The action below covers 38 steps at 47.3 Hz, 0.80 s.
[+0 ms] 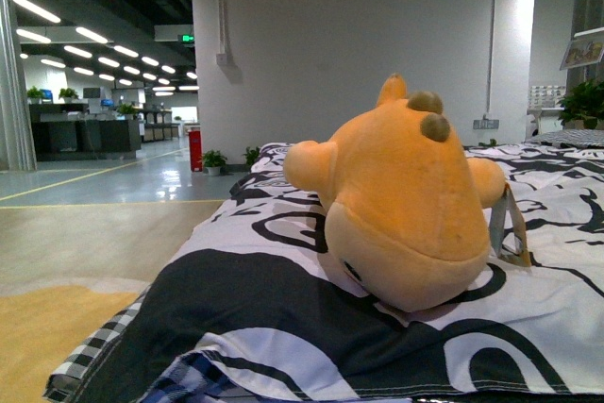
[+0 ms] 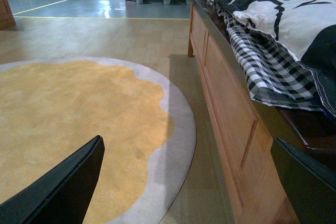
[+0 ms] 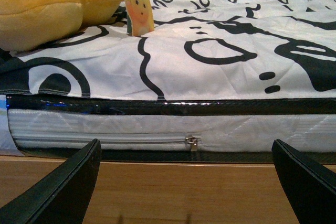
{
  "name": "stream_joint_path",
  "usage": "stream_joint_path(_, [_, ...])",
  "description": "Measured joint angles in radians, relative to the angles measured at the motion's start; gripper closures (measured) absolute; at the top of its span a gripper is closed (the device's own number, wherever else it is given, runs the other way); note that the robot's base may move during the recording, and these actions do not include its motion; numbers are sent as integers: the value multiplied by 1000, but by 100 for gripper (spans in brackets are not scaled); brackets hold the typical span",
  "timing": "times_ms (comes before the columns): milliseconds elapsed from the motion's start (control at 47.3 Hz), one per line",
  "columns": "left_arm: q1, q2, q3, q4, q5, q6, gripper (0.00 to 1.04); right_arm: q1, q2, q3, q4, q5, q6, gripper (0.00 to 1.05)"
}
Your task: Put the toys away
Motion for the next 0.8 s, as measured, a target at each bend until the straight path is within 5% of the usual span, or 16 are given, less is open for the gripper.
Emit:
stream_joint_path(85, [0,0,0,0,1,0,6,-10,6,2,-8,-24,9,6])
stream_joint_path(232, [0,0,0,0,3,0,6,-179,166,34,38,-385,119,6])
stream_joint_path(359, [0,0,0,0,3,0,6,-270,339,94,204,-472,164,6])
stream_joint_path(507, [0,0,0,0,3,0,6,-233,616,285,420,-409,186,6])
stream_joint_path(803, [0,0,0,0,3,0,6,139,956,658,461,-93,108,6])
